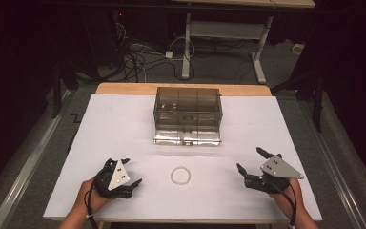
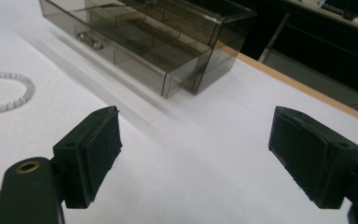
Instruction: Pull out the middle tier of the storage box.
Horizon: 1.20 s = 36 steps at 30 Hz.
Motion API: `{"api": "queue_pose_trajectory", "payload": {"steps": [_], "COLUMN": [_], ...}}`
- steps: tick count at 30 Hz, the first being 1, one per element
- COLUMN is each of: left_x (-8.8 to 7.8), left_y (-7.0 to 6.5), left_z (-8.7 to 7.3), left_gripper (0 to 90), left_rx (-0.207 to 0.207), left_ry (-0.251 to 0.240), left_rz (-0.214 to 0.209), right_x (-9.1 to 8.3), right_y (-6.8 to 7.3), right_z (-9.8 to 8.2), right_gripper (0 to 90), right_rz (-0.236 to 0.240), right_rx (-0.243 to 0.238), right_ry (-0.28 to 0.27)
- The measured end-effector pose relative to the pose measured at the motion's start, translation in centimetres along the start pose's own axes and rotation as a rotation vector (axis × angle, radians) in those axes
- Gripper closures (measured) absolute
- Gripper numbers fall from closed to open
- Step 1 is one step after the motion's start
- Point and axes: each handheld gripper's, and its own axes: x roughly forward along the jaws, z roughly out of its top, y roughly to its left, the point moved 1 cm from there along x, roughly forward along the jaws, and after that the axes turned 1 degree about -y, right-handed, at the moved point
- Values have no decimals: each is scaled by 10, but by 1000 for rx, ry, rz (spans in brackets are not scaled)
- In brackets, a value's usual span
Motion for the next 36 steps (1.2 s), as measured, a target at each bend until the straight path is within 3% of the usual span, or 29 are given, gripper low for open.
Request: {"api": "queue_pose_trajectory", "payload": {"steps": [5,10,14,17,19,26,33,36], "left_x": [-3,-8,-8,-1,5,30,56,66], "left_y": [-1,-6,-12,-18,-23,-45,-48,-49], "left_z": [3,11,19,28,36,64,81,85], "left_gripper": [210,227,238,261,286,401,524,566], "left_rx": [-7,4,-22,-44,-73,2,-8,18], "left_ry": [-22,-71,-107,-124,-140,-98,-73,-20], "left_rz": [-9,-51,-119,-200,-282,-413,-471,-473], "right_x": [-10,-15,-16,-16,-14,-10,-8,-7], "right_y": [3,5,6,7,8,15,15,15], "right_z": [-13,-22,-25,-27,-28,-28,-28,-29], "right_gripper": [175,175,178,181,182,182,184,184], "right_rz": [-6,-23,-26,-25,-20,-2,0,2], "right_rx": [11,38,43,42,38,-4,-1,-1], "right_ry": [-6,-25,-16,-14,-10,2,7,12]}}
